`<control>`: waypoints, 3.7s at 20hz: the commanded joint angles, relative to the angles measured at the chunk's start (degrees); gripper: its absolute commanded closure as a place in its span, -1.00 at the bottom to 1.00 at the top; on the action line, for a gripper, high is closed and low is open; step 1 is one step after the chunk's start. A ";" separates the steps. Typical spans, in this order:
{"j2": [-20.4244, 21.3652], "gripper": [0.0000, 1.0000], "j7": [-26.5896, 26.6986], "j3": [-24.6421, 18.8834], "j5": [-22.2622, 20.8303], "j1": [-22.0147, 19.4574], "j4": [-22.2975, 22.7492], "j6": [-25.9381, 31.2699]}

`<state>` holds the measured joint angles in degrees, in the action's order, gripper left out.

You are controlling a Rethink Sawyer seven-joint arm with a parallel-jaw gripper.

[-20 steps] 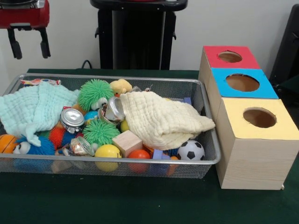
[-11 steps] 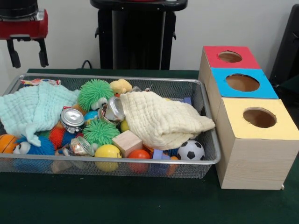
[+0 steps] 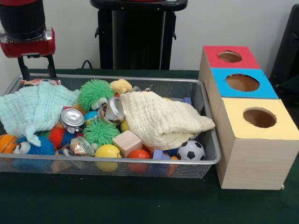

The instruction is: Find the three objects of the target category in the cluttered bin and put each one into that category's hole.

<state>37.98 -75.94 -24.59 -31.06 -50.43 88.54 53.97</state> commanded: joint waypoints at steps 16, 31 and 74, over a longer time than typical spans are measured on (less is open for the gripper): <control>-6.10 -1.00 14.72 0.55 -8.15 2.34 -3.73 9.79; -8.33 -1.00 13.69 2.64 -13.59 3.59 -5.92 16.18; -15.33 1.00 14.23 5.66 -18.35 5.57 -9.32 17.12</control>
<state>25.12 -75.94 -17.78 -49.39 -44.88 80.21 66.23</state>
